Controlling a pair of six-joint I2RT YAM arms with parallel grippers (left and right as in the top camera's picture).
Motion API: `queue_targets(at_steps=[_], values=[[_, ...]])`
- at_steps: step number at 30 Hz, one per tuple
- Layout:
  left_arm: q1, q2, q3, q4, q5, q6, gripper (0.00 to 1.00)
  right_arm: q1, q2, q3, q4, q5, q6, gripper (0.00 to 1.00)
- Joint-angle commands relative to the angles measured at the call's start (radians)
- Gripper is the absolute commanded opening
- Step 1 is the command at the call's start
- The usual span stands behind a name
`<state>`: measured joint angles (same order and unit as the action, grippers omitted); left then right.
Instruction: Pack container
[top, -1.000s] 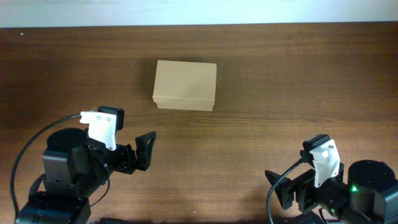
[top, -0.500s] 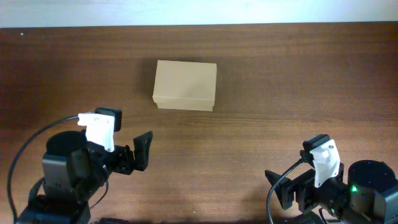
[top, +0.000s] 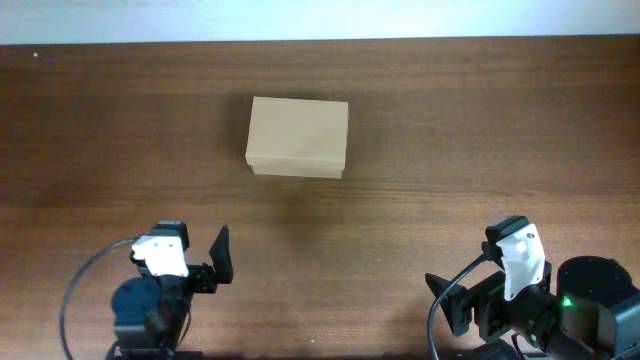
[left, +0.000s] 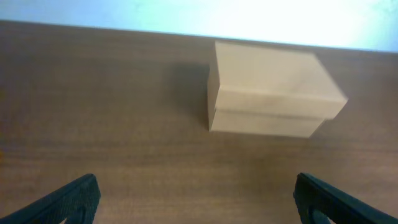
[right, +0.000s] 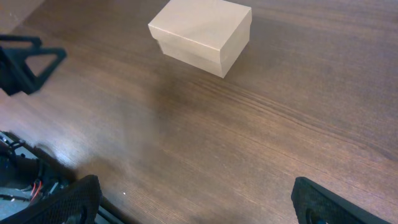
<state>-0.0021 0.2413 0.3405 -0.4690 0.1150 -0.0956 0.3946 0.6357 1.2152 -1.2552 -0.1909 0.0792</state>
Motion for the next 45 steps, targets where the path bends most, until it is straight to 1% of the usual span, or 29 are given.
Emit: queue_targets(at_steps=[1,12,15,27,45], values=[[0.006,-0.062,-0.069,0.017,-0.001,0.041,0.99,0.007,0.001,-0.002,0.002,0.012,0.007,0.99],[-0.011,-0.227,-0.211,0.016,-0.005,0.044,1.0,0.007,0.001,-0.002,0.002,0.012,0.007,0.99],[-0.03,-0.235,-0.21,0.016,-0.008,0.064,1.0,0.007,0.001,-0.002,0.002,0.012,0.007,0.99],[-0.088,-0.236,-0.21,0.016,-0.003,0.063,1.0,0.007,0.001,-0.002,0.002,0.012,0.007,0.99],[-0.087,-0.235,-0.21,0.016,-0.004,0.063,1.0,0.007,0.001,-0.002,0.002,0.012,0.007,0.99]])
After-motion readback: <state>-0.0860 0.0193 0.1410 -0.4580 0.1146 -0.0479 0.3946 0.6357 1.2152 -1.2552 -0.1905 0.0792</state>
